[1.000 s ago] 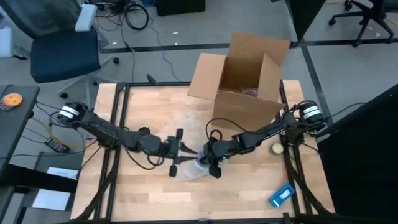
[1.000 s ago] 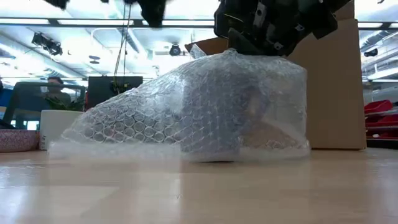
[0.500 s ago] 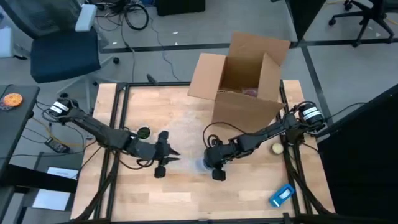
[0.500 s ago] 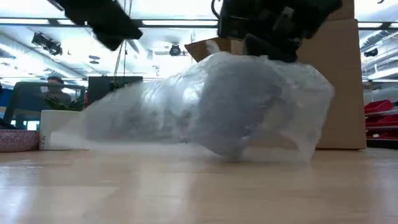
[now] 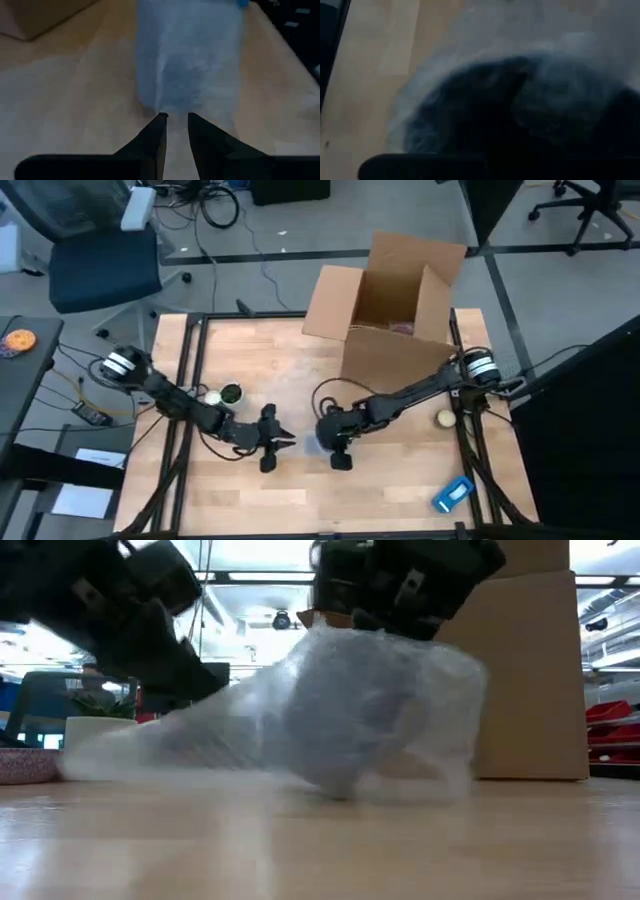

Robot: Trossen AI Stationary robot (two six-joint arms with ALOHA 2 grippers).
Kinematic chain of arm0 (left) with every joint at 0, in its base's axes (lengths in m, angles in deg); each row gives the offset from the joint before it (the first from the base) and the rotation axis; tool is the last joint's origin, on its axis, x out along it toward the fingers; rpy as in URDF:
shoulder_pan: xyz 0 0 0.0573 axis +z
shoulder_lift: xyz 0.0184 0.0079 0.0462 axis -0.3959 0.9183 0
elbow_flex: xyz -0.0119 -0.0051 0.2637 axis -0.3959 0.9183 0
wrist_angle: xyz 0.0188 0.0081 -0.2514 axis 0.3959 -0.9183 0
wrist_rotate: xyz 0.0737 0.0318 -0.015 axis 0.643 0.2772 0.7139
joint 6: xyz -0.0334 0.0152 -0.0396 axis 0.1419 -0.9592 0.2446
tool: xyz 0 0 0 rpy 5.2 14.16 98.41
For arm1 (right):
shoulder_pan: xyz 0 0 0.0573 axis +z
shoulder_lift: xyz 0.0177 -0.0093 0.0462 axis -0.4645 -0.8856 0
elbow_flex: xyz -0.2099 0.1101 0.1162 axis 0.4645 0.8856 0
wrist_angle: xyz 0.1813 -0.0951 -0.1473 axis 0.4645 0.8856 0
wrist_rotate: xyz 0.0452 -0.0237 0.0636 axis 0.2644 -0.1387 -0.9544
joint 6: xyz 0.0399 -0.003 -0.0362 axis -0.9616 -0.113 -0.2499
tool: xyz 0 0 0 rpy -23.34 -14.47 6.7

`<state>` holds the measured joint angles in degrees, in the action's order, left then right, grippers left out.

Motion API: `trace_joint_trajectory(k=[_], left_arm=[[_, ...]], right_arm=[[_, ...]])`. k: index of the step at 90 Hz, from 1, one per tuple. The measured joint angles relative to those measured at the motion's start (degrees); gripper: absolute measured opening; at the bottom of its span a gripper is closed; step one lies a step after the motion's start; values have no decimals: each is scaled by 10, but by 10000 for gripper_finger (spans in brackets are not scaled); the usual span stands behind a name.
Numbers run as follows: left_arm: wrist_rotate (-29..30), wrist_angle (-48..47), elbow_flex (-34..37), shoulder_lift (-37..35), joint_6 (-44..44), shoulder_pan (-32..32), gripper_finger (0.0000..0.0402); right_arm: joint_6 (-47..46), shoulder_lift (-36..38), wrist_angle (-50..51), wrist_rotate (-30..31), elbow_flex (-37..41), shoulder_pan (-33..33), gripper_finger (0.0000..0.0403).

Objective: Wrap mug
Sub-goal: Wrap the purple mug with the bubble wrap

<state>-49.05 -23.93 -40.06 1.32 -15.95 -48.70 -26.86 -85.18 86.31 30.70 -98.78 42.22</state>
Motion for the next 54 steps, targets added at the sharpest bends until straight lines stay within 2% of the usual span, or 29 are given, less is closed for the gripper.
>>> trace_joint_trajectory(k=[17, 31, 41, 54], left_arm=[[-64, 41, -45, 103, -2, 15, 62], [-68, 56, -67, 164, 3, 18, 62], [-66, 93, -71, 184, 11, 17, 62], [-32, 118, -70, 188, -2, 19, 62]], right_arm=[[33, -63, 119, -18, -124, -11, 0], [65, -101, 177, -23, -205, -12, 0], [78, -108, 201, -28, -224, -12, 0], [79, -107, 226, -34, -225, -11, 0]])
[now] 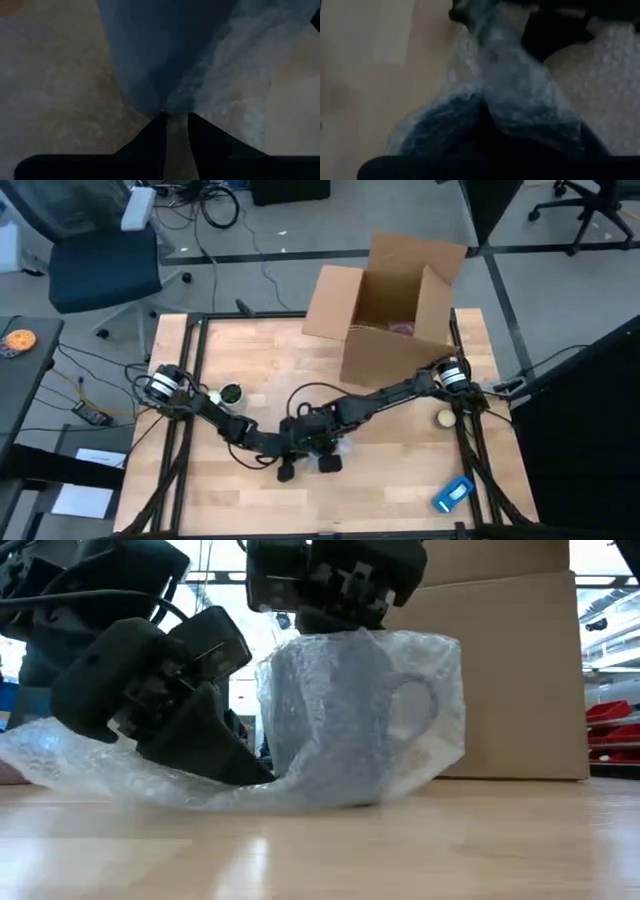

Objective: Wrap mug
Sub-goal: Wrap the purple mug with the bubble wrap

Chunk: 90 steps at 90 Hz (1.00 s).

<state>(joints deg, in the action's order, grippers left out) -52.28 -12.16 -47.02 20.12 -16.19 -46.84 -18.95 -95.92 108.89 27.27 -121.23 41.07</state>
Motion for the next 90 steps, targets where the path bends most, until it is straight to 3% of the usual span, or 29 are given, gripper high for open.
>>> trace_joint_trajectory(k=[29, 64, 77, 90], left_arm=[[0, -1, 2, -37, -13, 16, 62], [70, -343, 2, -317, -28, -21, 62], [72, -404, 2, -367, -26, -31, 62], [71, -409, 2, -367, -30, -36, 62]], right_arm=[[12, -14, 12, -3, -3, 2, 0], [14, -18, 50, 11, -23, 13, 0], [17, -23, 74, 12, -49, 16, 0], [17, -22, 122, 25, -85, 20, 0]])
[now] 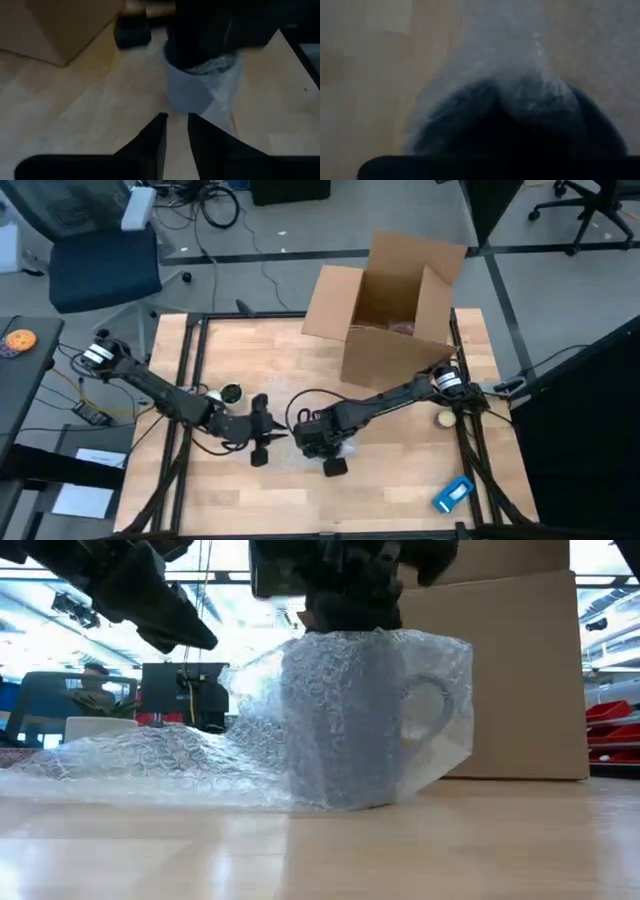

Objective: Wrap mug
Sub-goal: Wrap the purple mug with the bubble wrap

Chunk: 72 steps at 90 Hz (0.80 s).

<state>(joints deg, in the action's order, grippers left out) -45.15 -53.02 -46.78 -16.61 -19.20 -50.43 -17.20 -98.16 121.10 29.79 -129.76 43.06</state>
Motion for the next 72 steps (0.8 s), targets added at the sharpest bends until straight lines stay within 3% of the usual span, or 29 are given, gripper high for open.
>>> trace_joint_trajectory(k=[29, 54, 72], left_arm=[[-2, -20, 0, 10, -6, 0, 62], [-5, -33, 0, 10, 0, -10, 62], [-5, -29, 0, 10, 3, -15, 62]], right_arm=[[-43, 2, 107, 26, -78, 7, 0], [-23, 4, 78, 81, -162, 16, 0], [-13, 4, 38, 75, -136, 13, 0]])
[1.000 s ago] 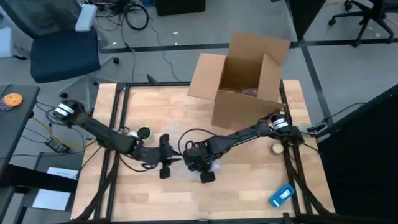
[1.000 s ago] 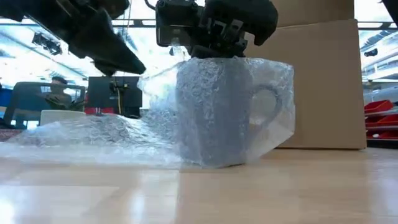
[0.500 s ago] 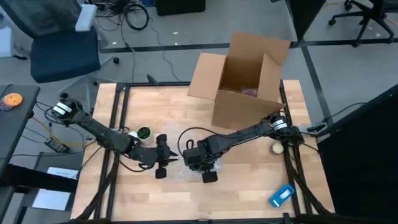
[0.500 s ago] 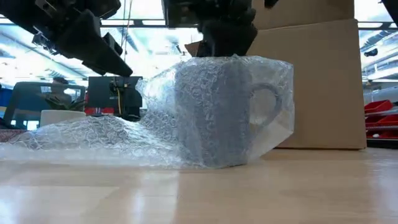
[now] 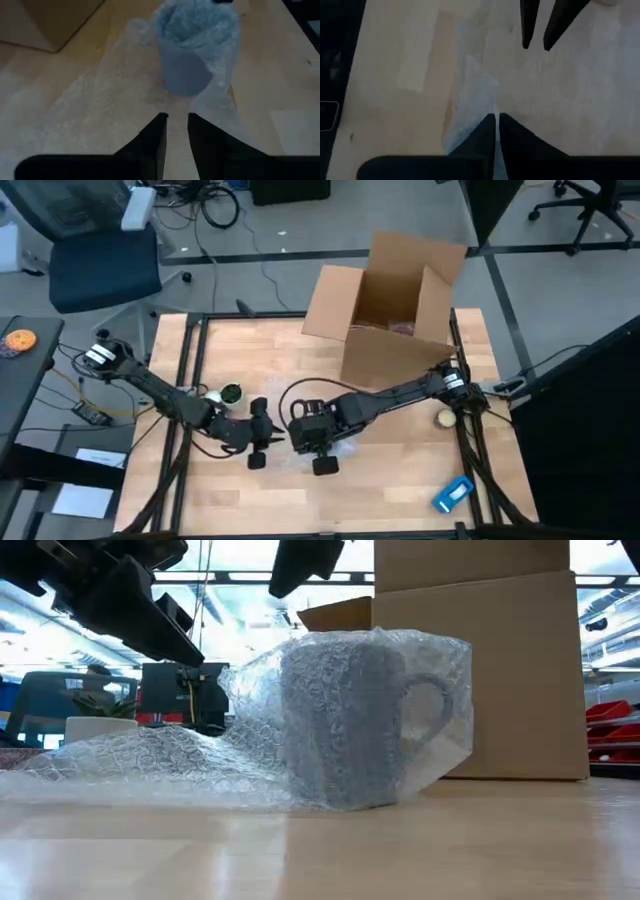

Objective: Wrap mug
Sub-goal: Wrap the purple mug with the bubble wrap

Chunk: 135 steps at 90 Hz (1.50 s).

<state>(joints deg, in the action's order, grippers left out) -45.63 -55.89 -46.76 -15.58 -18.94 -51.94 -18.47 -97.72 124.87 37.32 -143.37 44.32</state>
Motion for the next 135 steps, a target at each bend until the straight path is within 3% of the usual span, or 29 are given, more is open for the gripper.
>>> trace_joint_trajectory(k=[14, 36, 75, 92, 115, 127, 135], left_arm=[[0, -3, 0, 0, 11, 0, 62], [5, -7, 0, 0, 13, 0, 62], [14, -9, 0, 0, 15, -1, 62], [22, -7, 1, 0, 15, -1, 62], [24, 13, 14, 0, 15, 0, 62], [24, 19, 14, 0, 18, 0, 62], [26, 19, 14, 0, 28, 0, 62]], right_arm=[[-1, 0, -30, -32, 44, -7, 0], [-30, 0, 30, -26, 48, -7, 0], [-42, -11, -65, -74, 162, -25, 0], [-40, -11, -39, -96, 123, -27, 0], [-43, -6, 110, -63, 3, -17, 0], [-60, -6, 140, -37, 5, -12, 0], [-67, -6, 108, -37, 34, -10, 0]])
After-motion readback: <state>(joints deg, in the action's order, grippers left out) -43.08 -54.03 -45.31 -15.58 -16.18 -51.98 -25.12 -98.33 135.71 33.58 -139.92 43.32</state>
